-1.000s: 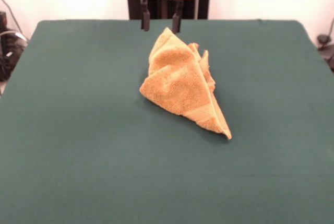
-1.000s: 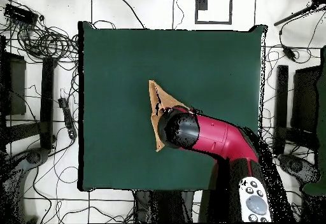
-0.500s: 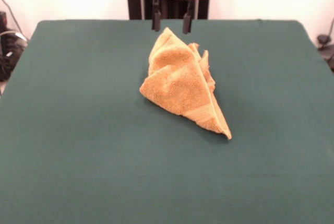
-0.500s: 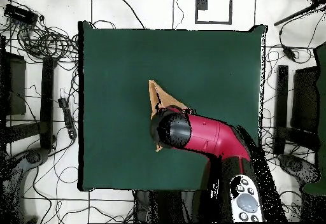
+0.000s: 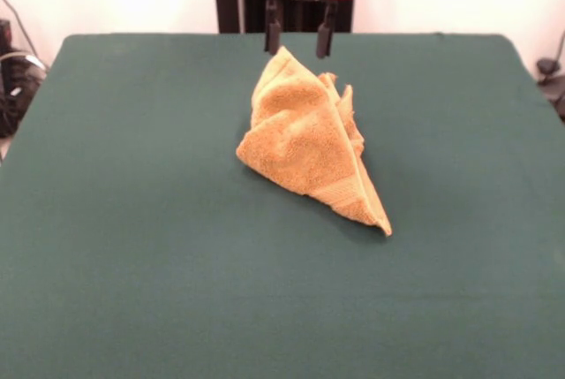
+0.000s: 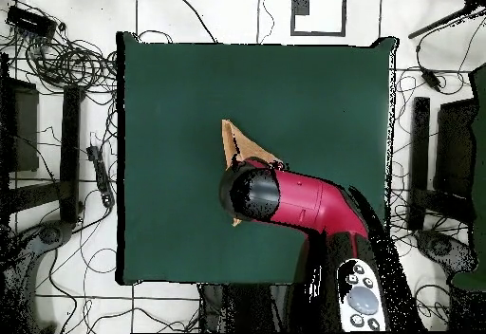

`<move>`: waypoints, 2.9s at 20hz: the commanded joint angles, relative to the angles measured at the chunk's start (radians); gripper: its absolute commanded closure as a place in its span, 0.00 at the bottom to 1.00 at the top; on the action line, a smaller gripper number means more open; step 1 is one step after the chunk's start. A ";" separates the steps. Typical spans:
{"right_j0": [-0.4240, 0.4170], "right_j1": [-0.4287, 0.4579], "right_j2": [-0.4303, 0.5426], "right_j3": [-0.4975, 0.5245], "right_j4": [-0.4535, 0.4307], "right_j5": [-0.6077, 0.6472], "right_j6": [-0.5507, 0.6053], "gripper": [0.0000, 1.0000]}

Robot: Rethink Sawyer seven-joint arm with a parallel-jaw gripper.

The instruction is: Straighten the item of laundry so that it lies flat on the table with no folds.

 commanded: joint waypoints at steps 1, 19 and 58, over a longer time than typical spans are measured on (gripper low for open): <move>0.021 0.029 0.068 0.045 -0.043 0.006 0.081 0.00; 0.011 0.063 0.073 0.077 -0.048 -0.082 0.103 0.00; -0.024 0.036 0.077 0.237 -0.073 -0.225 0.128 0.00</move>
